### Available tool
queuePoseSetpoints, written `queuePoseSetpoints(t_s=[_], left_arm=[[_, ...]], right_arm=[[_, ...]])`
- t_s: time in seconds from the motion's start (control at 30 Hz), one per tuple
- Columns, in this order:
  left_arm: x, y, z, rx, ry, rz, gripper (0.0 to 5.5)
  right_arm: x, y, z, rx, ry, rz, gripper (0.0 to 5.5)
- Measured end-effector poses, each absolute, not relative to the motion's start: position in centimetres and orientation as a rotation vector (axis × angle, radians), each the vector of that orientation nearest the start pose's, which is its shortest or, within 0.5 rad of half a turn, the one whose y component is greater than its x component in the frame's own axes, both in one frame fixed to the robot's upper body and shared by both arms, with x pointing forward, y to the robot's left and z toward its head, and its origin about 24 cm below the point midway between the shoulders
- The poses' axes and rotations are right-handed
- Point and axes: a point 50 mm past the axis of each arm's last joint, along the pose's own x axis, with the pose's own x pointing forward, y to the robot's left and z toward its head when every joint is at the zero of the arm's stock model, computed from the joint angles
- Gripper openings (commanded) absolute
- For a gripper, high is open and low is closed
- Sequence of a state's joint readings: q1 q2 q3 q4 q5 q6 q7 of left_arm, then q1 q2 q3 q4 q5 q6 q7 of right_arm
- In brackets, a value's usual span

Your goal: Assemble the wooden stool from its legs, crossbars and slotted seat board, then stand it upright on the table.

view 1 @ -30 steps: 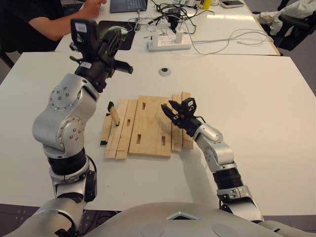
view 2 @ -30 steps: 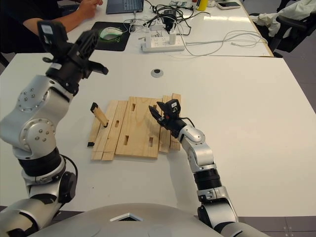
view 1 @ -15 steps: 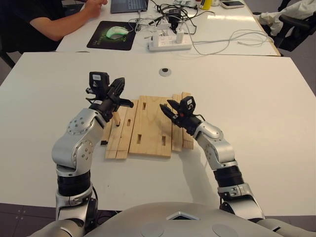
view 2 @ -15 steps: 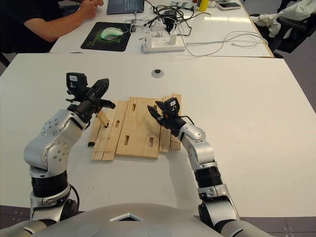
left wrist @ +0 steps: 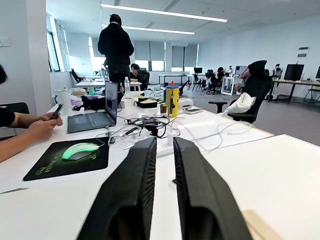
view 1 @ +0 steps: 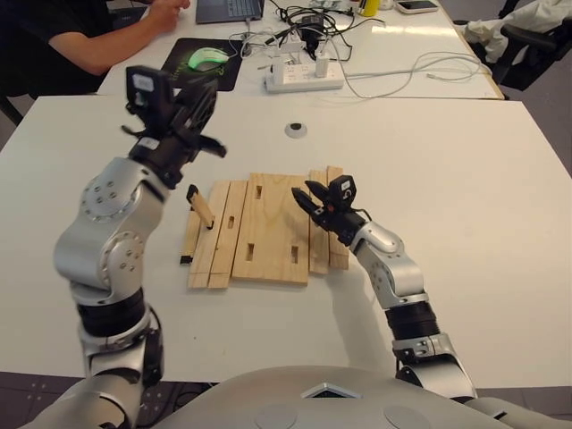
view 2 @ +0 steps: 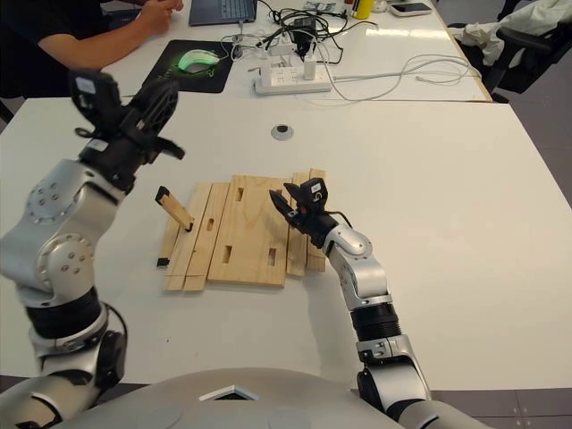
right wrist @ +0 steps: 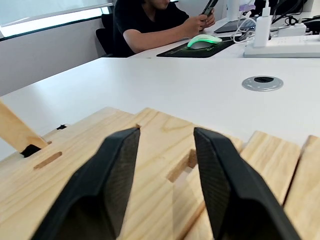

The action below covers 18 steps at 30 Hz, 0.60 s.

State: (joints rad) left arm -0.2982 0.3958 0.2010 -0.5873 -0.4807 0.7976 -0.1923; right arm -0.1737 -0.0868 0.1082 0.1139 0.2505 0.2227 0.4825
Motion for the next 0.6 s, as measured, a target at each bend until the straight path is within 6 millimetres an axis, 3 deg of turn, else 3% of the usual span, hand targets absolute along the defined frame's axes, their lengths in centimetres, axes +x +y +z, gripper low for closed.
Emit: queuePoseSetpoints(t_s=[0.27, 0.33, 0.4, 0.5, 0.6], left_arm=[[24.2, 25.8, 18.6, 0.164, 0.078, -0.405, 2.38], [23.7, 26.5, 17.5, 0.138, 0.186, -0.490, 2.66], [22.4, 26.5, 15.0, 0.055, 0.369, -0.601, 2.96], [19.7, 26.2, 11.5, -0.042, 0.629, -0.709, 2.96], [18.3, 25.8, 10.3, -0.028, 0.775, -0.747, 2.96]], right_arm=[[26.2, -11.7, 2.5, 0.188, 0.179, 0.539, 1.99], [26.1, -11.8, 2.4, 0.192, 0.174, 0.516, 1.99], [25.8, -12.1, 2.1, 0.198, 0.177, 0.489, 1.99], [25.9, -12.3, 2.3, 0.198, 0.165, 0.468, 1.99], [25.9, -12.4, 2.4, 0.198, 0.160, 0.463, 1.99]])
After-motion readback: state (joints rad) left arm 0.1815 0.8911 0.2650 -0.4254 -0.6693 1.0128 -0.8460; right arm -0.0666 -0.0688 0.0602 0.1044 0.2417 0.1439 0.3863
